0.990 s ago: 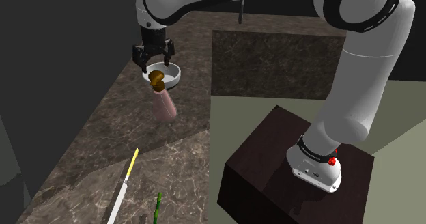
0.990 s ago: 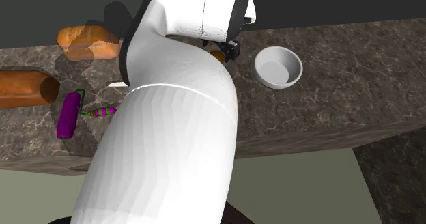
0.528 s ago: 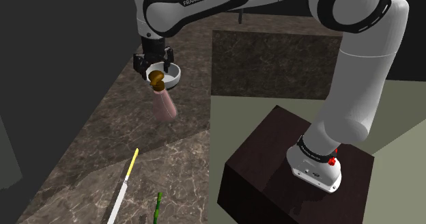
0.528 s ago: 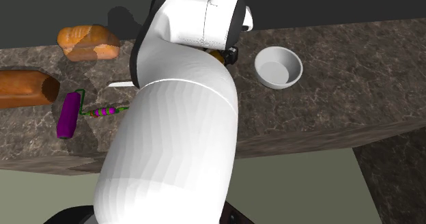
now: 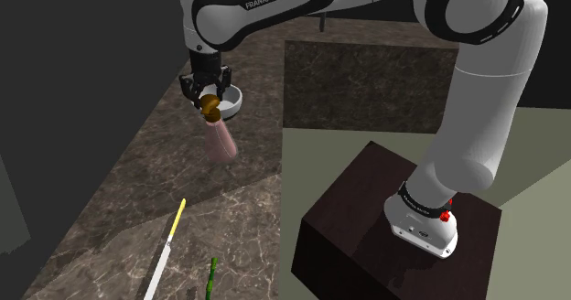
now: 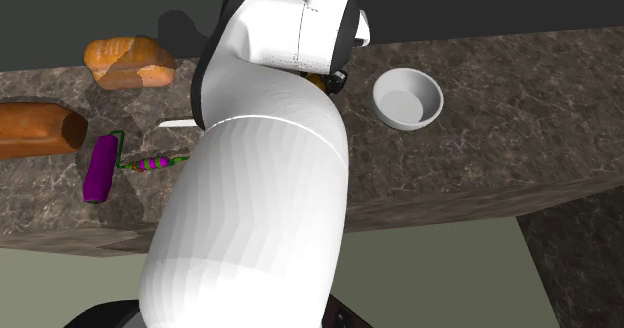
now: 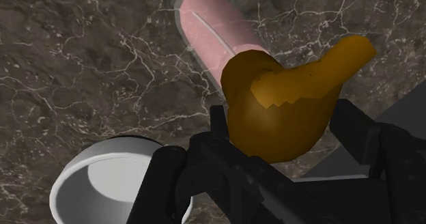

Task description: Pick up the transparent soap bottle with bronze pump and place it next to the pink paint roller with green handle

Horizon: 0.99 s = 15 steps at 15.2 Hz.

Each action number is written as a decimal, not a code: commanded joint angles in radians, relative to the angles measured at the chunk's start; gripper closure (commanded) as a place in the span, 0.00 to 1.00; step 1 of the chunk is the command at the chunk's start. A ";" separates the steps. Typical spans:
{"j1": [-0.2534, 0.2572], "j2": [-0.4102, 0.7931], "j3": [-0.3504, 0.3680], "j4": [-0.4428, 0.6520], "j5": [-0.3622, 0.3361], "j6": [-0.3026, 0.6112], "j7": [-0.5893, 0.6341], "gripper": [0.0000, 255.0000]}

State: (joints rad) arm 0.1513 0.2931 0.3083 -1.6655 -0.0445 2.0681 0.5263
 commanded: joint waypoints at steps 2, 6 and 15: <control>0.000 0.000 0.000 0.000 0.000 0.000 0.000 1.00; 0.000 0.000 0.000 0.000 0.000 0.000 0.000 1.00; 0.000 -0.015 0.003 0.073 0.005 -0.088 -0.001 1.00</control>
State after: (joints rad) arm 0.1517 0.2800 0.3105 -1.6054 -0.0398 1.9950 0.5255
